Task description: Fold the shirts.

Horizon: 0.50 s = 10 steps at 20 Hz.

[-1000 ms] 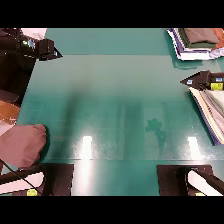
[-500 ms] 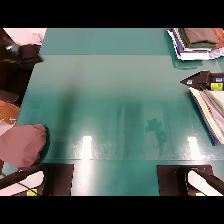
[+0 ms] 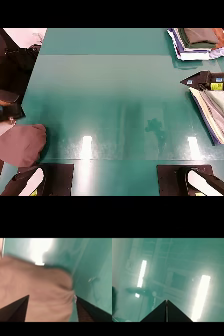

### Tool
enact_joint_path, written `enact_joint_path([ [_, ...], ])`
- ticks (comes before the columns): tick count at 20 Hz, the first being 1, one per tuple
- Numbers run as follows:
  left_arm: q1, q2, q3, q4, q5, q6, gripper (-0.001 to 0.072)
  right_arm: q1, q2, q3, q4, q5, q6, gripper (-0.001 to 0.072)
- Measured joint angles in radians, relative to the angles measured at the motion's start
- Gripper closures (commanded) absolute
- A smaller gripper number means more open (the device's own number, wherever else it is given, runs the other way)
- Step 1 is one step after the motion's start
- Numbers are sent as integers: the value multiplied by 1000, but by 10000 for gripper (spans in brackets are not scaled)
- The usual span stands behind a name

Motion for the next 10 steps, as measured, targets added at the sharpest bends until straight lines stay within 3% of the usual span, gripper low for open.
enact_joint_path([
  [5, 18, 19, -249, 42, 114, -64, 46, 0, 0, 0, 0, 4, 0, 693],
  [6, 20, 20, -283, 48, 141, -83, 168, 0, 0, 0, 0, 5, 0, 693],
  [7, 20, 22, -305, 51, 158, -101, 459, 0, 0, 0, 0, 5, 0, 693],
  [8, 21, 22, -322, 52, 172, -119, 672, 0, 0, 0, 0, 6, 0, 693],
  [10, 22, 23, -336, 61, 185, -144, 681, 0, 0, 0, 0, 10, 0, 693],
])
